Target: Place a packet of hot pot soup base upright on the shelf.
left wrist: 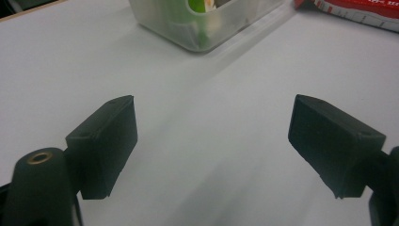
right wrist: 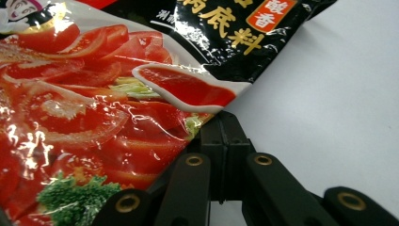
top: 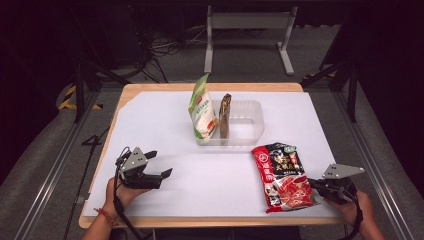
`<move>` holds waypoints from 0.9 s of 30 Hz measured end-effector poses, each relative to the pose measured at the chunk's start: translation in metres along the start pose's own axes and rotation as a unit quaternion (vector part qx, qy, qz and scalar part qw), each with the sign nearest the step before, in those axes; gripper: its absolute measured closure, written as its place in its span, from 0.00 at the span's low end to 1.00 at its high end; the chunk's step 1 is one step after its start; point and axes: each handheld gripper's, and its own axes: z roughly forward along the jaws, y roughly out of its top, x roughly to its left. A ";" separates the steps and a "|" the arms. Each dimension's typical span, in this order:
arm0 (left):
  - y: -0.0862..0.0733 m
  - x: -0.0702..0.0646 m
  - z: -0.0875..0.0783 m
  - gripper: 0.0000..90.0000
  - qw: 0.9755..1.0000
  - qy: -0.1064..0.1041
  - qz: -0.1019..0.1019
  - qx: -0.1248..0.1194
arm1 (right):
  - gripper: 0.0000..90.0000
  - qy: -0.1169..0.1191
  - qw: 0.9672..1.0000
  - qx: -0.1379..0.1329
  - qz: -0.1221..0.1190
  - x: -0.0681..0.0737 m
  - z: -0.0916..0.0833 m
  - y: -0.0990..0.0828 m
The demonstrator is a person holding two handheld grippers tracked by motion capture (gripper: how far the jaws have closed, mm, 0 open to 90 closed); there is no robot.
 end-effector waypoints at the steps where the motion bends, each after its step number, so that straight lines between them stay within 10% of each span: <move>1: 0.000 0.000 0.000 0.19 1.000 0.000 0.003 0.001 | 1.00 0.004 1.000 0.001 -0.006 0.002 0.001 0.001; 27: 0.000 0.002 0.001 0.18 1.000 0.003 -0.009 0.003 | 1.00 0.052 0.995 0.011 -0.084 0.050 0.017 0.028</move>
